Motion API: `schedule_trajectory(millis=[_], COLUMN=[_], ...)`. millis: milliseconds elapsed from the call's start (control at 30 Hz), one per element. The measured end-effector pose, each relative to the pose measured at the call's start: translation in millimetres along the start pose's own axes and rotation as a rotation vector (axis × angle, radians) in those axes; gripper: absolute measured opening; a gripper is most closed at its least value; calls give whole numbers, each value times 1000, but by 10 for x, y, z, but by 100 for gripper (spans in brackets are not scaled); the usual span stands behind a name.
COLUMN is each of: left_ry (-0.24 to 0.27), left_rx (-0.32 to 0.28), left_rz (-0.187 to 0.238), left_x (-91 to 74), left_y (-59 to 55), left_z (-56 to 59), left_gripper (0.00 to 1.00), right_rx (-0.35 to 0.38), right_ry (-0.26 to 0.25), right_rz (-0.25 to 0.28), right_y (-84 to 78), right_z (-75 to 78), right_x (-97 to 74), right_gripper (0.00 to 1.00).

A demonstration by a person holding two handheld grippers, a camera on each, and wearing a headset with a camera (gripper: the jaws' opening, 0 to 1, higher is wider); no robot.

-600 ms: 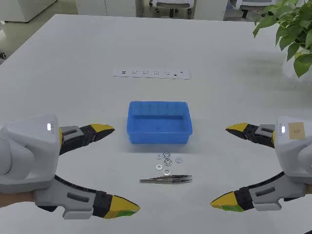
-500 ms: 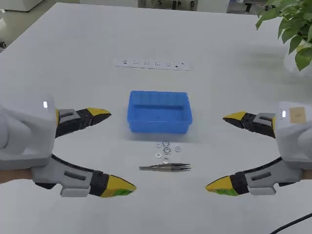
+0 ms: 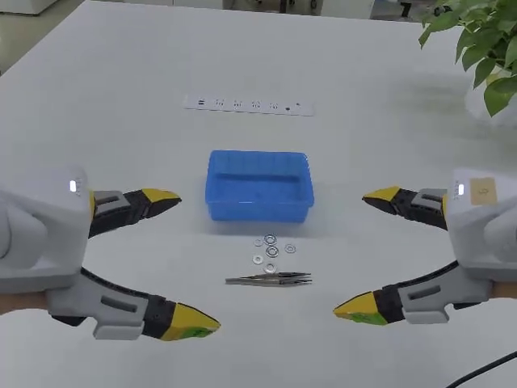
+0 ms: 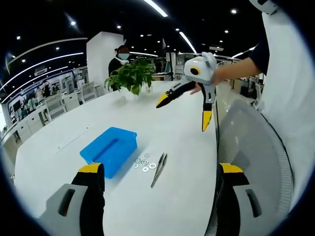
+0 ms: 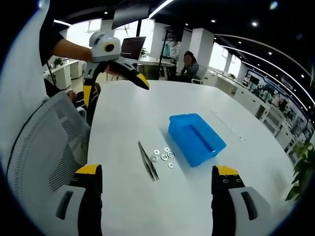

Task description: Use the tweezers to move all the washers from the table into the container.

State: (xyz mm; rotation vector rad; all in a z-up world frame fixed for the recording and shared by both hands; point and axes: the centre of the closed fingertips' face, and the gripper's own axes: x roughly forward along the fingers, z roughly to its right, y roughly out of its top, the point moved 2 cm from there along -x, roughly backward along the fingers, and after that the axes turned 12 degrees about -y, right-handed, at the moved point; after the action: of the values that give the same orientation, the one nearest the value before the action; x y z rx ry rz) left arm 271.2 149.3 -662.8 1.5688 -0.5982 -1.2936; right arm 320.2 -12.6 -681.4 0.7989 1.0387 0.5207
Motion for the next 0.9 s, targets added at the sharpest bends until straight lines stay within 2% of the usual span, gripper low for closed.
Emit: schedule_trajectory(millis=[300,433,633,733,900], left_ry=[10,39,33,42,40], left_rx=[-3,17,11,40,40], left_rz=[-1,4,-2,-10,-4], left_x=[-26,-60,-67,-66,-49], left_y=[-6,10,12,31,58], left_z=[-39,-69,-90,-104,-115], left_gripper=[100,100,100,100,100], right_rx=[7,13,20,21,23], right_ry=[11,11,6,1,3], right_rz=[-8,-10,-8,-9,-11], right_y=[-45,-56,-61,-68,-74], right_z=[-24,-33,-27,-25,-39], right_x=[-3,-5,3,10,24], right_gripper=[92,92,92,92,92])
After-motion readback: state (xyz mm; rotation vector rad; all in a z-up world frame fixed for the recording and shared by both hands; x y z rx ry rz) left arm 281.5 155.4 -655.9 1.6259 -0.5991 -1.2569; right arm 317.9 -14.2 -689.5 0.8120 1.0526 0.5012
